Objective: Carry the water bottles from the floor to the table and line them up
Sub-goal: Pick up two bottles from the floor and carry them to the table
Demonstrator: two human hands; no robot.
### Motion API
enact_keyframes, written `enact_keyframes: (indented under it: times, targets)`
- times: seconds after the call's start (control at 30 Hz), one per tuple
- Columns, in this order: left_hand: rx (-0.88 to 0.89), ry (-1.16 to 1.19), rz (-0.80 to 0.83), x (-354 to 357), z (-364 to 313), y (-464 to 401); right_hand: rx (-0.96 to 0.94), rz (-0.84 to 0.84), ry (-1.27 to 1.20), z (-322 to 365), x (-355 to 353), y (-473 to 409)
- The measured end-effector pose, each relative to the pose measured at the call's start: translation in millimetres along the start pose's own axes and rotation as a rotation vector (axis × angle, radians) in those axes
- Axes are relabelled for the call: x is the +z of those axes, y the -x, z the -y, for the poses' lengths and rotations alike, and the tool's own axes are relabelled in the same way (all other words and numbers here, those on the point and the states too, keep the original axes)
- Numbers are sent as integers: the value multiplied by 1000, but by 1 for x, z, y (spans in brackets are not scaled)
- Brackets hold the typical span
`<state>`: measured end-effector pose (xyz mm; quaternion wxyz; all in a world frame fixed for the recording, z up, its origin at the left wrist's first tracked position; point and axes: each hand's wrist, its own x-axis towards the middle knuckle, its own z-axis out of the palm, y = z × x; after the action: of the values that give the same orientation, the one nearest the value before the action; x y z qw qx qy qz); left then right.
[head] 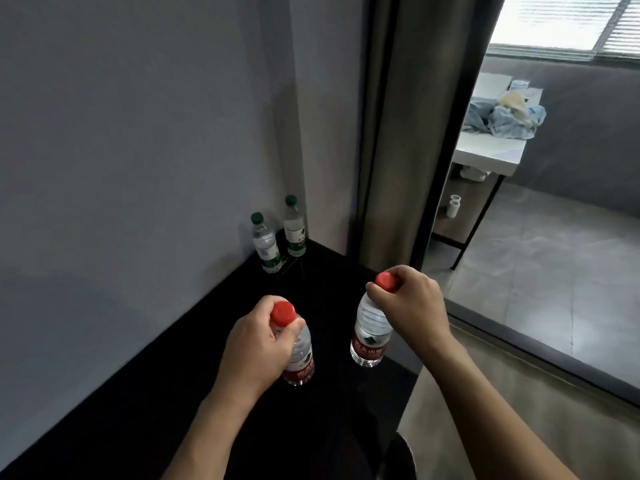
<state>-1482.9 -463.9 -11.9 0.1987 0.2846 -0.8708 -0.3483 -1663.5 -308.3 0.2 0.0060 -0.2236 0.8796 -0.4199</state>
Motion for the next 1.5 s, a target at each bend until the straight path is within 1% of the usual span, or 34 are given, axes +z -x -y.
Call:
enact_keyframes:
  times: [0.13,0.3,0.37,0.47,0.57,0.73,0.83,0.93,1.03,1.17,1.3,1.37,1.43,1.5]
  targets:
    - [-89,-43,-39,32,2,-45,-5,96,-15,-29,25,-64]
    - [-293,-97,-113,75,-2,-106,-49,279,-1,-59,49,-153]
    - [-345,-146,-146,88,-5,-130,-83,360,21,-65,59,-188]
    - [-391,-221,-184,103,-5,-163,-164,471,64,-66,80,-233]
    - [-426,-265,-194,116,1,-193,-242,541,101,-60,107,-267]
    - [-473,-303,-175,131,24,-230,-340,639,120,-56,151,-297]
    - [-481,-308,-158,140,41,-236,-347,712,136,-53,173,-304]
    - [-500,-281,-159,143,54,-240,-327,720,151,-48,189,-311]
    - [-483,-242,-152,144,59,-240,-298,723,181,-46,196,-318]
    - [-475,-225,-134,146,58,-238,-308,722,248,-46,196,-314]
    - [-496,-239,-120,142,51,-241,-280,728,282,-38,189,-306]
    - [-520,-265,-103,140,44,-239,-295,733,324,-37,182,-302]
    - [-579,-305,-85,137,36,-232,-334,710,345,-37,169,-292]
    - [-644,-349,-95,131,30,-222,-382,620,303,-35,153,-282]
